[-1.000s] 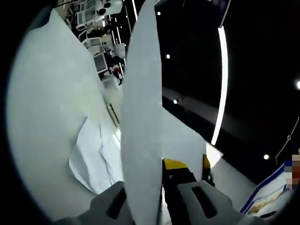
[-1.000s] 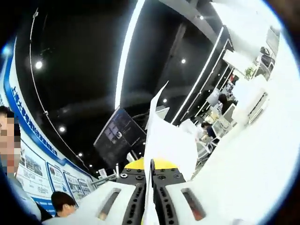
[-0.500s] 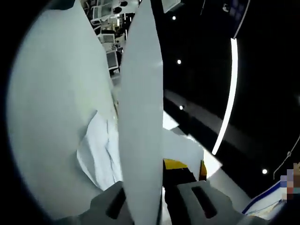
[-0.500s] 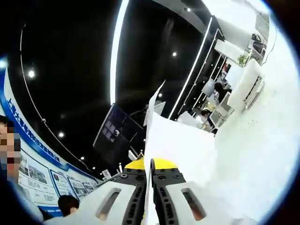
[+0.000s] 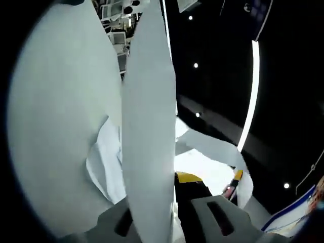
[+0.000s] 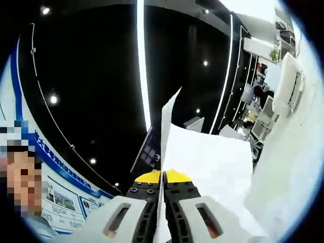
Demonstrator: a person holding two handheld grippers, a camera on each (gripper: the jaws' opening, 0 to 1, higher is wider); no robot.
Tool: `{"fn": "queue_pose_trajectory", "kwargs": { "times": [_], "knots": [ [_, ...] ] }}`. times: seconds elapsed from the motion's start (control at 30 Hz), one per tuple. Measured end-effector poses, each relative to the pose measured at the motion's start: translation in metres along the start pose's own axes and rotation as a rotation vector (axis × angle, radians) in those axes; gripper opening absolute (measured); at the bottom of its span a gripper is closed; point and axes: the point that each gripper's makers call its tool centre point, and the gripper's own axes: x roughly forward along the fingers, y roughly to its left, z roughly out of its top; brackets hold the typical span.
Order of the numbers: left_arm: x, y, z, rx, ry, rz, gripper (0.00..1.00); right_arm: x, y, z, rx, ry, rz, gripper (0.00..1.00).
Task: Organize the stack of printing papers by aligning and flattening the scattered papers on the table
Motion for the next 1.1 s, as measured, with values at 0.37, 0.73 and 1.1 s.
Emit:
{"fn": "queue_pose_trajectory", "kwargs": {
  "times": [0.37,0.73,1.1],
  "knots": [
    [-0.001,-0.007,-0.009,0.009,0.004,-0.005,0.06,-0.052,-0.072,-0.054,-0.142,0.072,-0.223,0.00],
    [-0.001,-0.002,-0.006,-0.012,0.005,-0.020,0.06,-0.092,-0.145,-0.039,0.038,-0.053,-0.398,0.00],
    [0.001,-0.010,-0.006,-0.051,-0.007,-0.054,0.08,-0.092,-0.154,-0.050,0.141,-0.033,-0.389,0.00]
  ]
}}
